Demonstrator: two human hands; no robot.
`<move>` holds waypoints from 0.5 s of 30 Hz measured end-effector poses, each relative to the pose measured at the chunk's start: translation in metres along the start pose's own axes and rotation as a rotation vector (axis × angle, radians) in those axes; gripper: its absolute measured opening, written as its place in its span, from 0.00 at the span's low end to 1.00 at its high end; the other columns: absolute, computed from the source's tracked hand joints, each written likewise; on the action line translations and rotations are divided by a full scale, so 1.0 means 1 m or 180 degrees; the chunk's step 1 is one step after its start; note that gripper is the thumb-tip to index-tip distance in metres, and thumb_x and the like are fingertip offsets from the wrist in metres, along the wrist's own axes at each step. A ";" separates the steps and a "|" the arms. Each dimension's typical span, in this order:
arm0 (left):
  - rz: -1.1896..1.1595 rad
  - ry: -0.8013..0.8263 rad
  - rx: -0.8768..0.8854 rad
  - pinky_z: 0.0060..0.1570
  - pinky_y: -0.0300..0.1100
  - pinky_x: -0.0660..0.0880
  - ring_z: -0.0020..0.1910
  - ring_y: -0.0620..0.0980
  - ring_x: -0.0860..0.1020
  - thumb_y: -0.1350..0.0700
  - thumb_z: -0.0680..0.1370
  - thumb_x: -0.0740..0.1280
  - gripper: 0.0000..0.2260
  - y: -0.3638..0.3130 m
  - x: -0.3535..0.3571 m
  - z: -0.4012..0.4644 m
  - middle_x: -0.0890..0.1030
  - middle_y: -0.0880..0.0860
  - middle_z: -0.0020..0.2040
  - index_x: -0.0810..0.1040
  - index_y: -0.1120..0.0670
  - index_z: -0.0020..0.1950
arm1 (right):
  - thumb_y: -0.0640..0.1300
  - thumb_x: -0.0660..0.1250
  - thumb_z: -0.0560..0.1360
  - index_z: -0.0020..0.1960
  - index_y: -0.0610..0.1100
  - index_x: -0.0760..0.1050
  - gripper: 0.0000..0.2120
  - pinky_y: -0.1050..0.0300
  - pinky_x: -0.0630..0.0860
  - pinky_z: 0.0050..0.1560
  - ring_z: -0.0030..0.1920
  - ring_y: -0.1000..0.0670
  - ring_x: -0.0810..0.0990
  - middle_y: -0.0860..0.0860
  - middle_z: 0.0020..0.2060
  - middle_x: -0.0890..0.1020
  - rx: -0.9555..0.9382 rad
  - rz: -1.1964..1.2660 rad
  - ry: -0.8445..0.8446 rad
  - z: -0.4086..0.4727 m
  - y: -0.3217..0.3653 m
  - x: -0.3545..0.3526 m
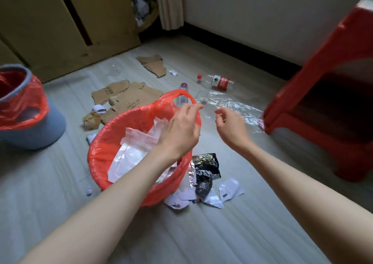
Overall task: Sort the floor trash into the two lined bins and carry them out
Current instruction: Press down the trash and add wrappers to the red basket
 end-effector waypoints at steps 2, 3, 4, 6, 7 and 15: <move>-0.0063 0.0136 0.0272 0.56 0.55 0.73 0.61 0.59 0.72 0.66 0.74 0.59 0.21 -0.018 0.028 -0.003 0.70 0.57 0.64 0.70 0.57 0.66 | 0.42 0.57 0.78 0.63 0.41 0.74 0.16 0.50 0.71 0.62 0.61 0.42 0.76 0.43 0.60 0.79 0.0293 -0.0148 0.0183 -0.003 -0.035 0.003; -0.0032 0.0273 0.0339 0.57 0.55 0.73 0.62 0.59 0.72 0.66 0.73 0.59 0.21 -0.024 0.046 -0.005 0.68 0.58 0.66 0.69 0.57 0.67 | 0.42 0.57 0.78 0.63 0.41 0.74 0.16 0.50 0.71 0.62 0.61 0.42 0.75 0.42 0.61 0.79 0.0418 -0.0242 0.0289 -0.006 -0.054 0.006; 0.0053 0.0428 0.0353 0.57 0.54 0.73 0.63 0.59 0.71 0.67 0.73 0.58 0.23 -0.026 0.061 -0.008 0.66 0.58 0.68 0.68 0.57 0.67 | 0.42 0.57 0.78 0.64 0.41 0.74 0.16 0.50 0.71 0.63 0.62 0.42 0.75 0.42 0.61 0.78 0.0492 -0.0342 0.0415 -0.007 -0.069 0.011; 0.0296 0.0822 0.0289 0.60 0.52 0.71 0.66 0.59 0.67 0.66 0.74 0.57 0.24 -0.026 0.094 -0.016 0.63 0.58 0.71 0.65 0.56 0.70 | 0.43 0.57 0.78 0.63 0.40 0.74 0.16 0.50 0.71 0.62 0.62 0.41 0.75 0.42 0.61 0.78 0.0614 -0.0586 0.0691 -0.014 -0.098 0.023; 0.0359 0.1063 0.0219 0.61 0.51 0.69 0.68 0.58 0.66 0.66 0.74 0.57 0.24 -0.023 0.110 -0.022 0.61 0.57 0.72 0.64 0.55 0.71 | 0.43 0.57 0.78 0.62 0.40 0.75 0.16 0.51 0.71 0.61 0.62 0.41 0.75 0.41 0.61 0.78 0.0669 -0.0706 0.0820 -0.019 -0.110 0.029; 0.0400 0.2176 -0.1012 0.72 0.58 0.56 0.76 0.58 0.49 0.51 0.77 0.62 0.31 0.074 0.216 -0.095 0.46 0.54 0.78 0.52 0.49 0.76 | 0.50 0.59 0.79 0.76 0.44 0.55 0.28 0.49 0.63 0.70 0.73 0.40 0.61 0.41 0.73 0.61 0.0788 -0.1259 0.2326 -0.086 -0.187 0.106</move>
Point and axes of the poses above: each hand's wrist, its own z-axis towards the middle knuckle, its own x-axis out of the palm, y = z × x, the point moved 6 cm from there along z, towards the middle knuckle
